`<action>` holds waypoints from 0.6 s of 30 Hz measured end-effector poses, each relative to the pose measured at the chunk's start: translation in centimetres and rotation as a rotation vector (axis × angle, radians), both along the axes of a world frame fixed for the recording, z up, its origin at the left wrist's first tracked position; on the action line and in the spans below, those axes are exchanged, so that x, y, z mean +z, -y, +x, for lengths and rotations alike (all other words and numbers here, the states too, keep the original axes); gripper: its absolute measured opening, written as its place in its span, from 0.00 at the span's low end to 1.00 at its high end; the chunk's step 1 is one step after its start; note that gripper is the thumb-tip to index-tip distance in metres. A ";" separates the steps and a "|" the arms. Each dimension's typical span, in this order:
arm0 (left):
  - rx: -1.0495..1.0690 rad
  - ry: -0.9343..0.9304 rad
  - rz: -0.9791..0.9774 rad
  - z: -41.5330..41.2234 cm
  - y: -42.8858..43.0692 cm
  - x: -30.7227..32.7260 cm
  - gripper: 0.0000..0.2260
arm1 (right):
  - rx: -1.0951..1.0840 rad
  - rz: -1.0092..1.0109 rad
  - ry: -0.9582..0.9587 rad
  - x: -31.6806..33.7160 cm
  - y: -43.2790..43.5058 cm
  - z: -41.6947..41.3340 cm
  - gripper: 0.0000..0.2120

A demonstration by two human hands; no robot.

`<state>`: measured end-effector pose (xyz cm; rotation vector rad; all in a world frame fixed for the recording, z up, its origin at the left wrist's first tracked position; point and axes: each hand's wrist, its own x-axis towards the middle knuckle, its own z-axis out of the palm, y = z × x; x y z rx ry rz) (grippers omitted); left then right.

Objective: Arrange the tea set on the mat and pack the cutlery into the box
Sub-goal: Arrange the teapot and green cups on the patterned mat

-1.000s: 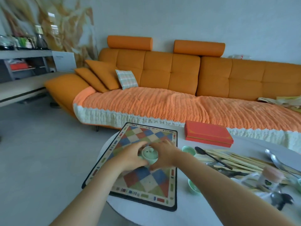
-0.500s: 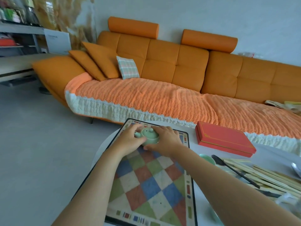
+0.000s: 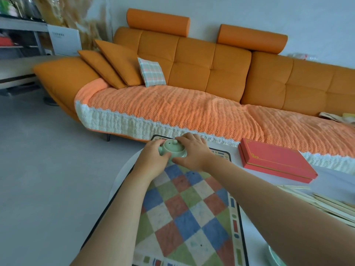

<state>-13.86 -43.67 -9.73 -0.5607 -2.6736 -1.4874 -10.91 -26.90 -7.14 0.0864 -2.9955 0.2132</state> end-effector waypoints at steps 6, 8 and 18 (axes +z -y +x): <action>0.111 -0.103 -0.255 0.7 -0.1 1.2 0.25 | -0.003 0.039 0.030 1.3 0.3 1.6 0.41; 0.143 -0.160 -0.220 1.5 -0.7 2.4 0.25 | -0.001 0.023 -0.003 2.3 -0.4 3.5 0.39; -0.276 -0.252 -0.050 14.6 -12.0 6.1 0.13 | -0.168 -0.217 -0.064 5.8 -9.2 19.8 0.24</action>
